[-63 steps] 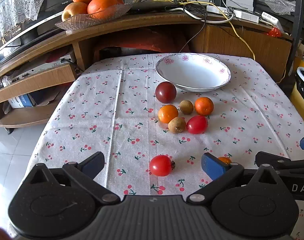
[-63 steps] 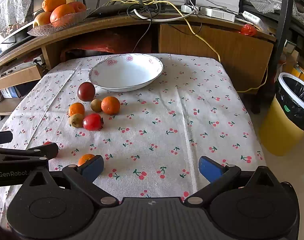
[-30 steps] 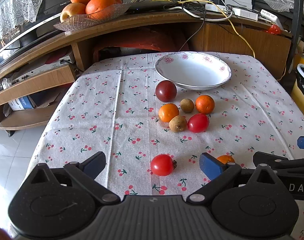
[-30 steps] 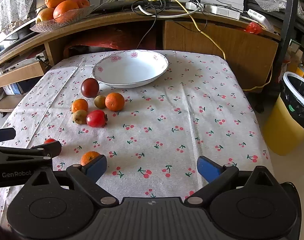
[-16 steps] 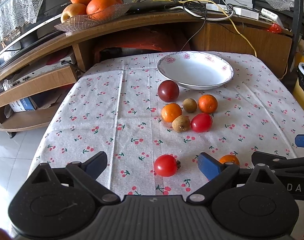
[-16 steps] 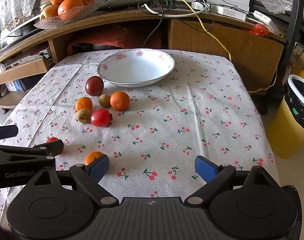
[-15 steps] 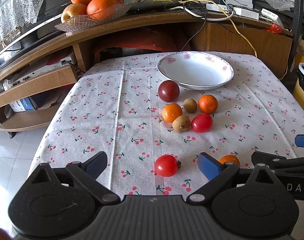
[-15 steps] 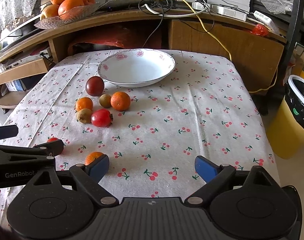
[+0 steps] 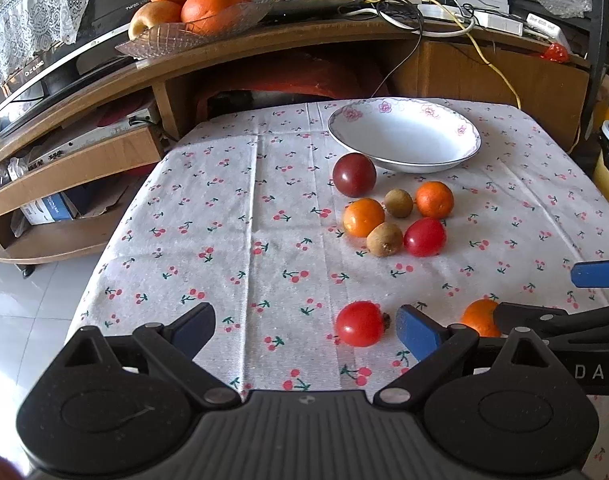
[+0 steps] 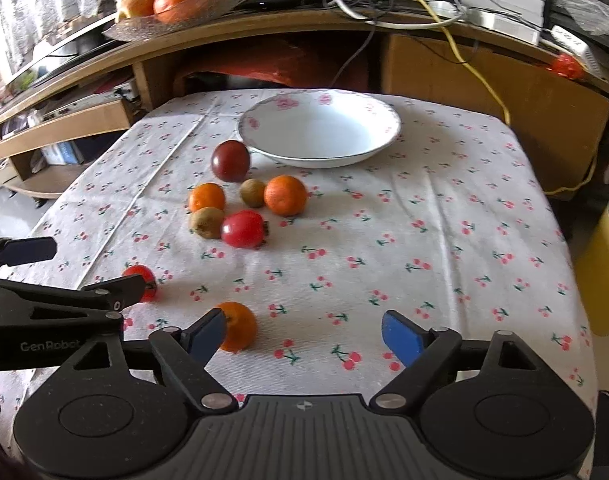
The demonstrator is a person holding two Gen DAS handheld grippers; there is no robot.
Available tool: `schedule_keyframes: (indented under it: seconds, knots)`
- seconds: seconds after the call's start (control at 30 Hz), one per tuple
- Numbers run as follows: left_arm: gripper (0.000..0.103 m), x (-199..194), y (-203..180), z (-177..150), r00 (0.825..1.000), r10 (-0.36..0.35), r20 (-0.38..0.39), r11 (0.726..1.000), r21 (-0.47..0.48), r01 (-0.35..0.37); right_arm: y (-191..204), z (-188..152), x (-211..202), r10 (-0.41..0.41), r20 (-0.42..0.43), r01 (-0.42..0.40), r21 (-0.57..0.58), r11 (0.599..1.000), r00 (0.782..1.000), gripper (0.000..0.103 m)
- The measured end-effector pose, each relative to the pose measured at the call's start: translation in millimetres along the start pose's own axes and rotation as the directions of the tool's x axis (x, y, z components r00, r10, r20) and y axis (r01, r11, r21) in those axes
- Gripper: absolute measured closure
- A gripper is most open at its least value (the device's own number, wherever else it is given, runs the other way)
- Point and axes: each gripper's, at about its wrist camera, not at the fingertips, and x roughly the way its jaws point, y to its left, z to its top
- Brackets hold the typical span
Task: Organize fruits
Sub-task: 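Grasp the small tangerine with the right tool while the left tool grasps the cherry tomato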
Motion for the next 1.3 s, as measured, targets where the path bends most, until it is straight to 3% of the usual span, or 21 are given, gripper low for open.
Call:
schedule_keyframes:
  seconds: [0.4,0.53,0.7,0.73,1.1,1.3]
  knots:
    - [0.0,4,8,-3,1.0,0.014,-0.005,1.0,0.02,-0.014,11,6,11,0.118,-0.042,-0.12,-0.043,0.992,0.992,0.045]
    - [0.0,5,10,-3,1.0,0.013,-0.005,1.0,0.022,-0.013,13,8,16,0.174,-0.073,-0.177,-0.037,0.983,0.982,0.059]
    - [0.0,5,4,-4,0.999,0.034,0.011,0.997,0.062,-0.035,14,8,20,0.214,-0.107,-0.219,-0.028,0.975,0.971,0.07]
    - [0.0,5,3,-4,0.999,0.035,0.015,0.997,0.07,-0.036,15,8,19,0.22,-0.111,-0.225,-0.032,0.974,0.969,0.077]
    - [0.0,9,-5,-2,1.0,-0.008,0.025,0.994,0.107,0.006,9,6,16,0.193,-0.118,-0.199,-0.039,0.979,0.974,0.079]
    - [0.003,18,-7,-1,0.997,-0.079,-0.003,0.994,0.076,0.079,3,5,14,0.167,-0.123,-0.173,-0.038,0.984,0.978,0.079]
